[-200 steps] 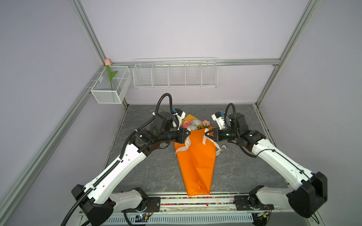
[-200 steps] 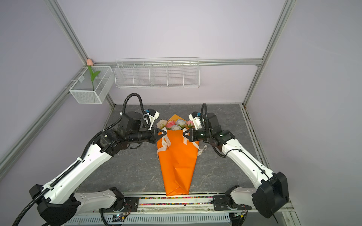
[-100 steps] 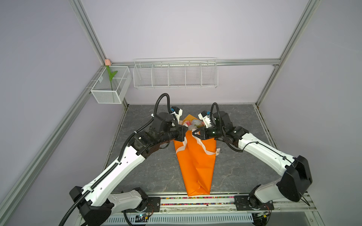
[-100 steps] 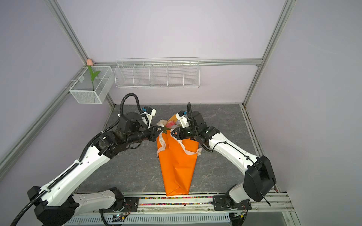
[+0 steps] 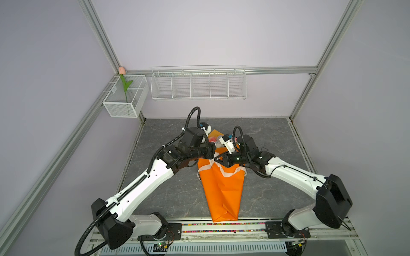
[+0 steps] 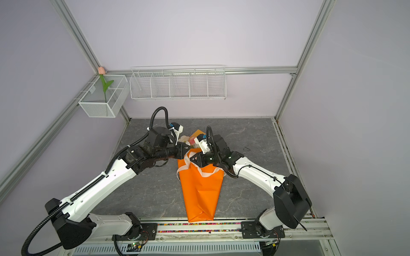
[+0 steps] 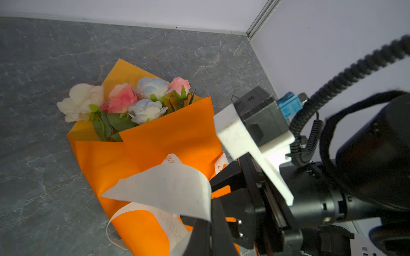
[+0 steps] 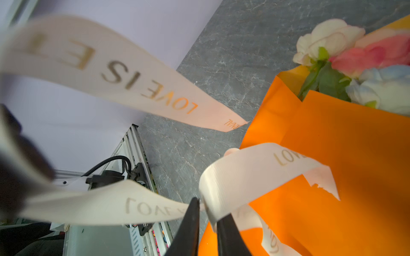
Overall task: Tie the bouquet of fake flowers
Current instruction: 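Lift the ribbon ends over the cone's top with both grippers, crossing them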
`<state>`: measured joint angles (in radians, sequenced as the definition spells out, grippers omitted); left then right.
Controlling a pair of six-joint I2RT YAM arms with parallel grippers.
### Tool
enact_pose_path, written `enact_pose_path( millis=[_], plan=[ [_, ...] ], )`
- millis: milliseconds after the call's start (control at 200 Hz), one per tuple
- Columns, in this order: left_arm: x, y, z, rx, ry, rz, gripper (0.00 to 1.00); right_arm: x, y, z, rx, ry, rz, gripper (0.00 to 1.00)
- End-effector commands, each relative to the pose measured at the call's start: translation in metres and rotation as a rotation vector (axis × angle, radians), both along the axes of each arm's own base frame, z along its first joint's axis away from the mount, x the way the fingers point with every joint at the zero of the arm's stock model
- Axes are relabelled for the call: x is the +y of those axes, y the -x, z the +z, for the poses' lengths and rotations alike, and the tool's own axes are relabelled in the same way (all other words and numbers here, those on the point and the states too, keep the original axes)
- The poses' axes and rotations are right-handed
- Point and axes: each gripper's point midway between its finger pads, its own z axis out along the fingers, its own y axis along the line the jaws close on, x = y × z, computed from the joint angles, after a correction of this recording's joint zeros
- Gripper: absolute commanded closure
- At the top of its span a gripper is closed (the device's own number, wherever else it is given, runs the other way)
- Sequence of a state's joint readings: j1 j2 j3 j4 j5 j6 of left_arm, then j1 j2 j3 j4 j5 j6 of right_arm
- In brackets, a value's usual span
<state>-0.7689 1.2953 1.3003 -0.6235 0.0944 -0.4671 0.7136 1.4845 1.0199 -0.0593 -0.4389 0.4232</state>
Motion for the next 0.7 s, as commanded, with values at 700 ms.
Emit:
enact_pose_path(
  millis=[700],
  plan=[
    [-0.049, -0.011, -0.059, 0.215, -0.030, -0.101, 1.00, -0.049, 0.017, -0.006, -0.061, -0.004, -0.057, 0.40]
  ],
)
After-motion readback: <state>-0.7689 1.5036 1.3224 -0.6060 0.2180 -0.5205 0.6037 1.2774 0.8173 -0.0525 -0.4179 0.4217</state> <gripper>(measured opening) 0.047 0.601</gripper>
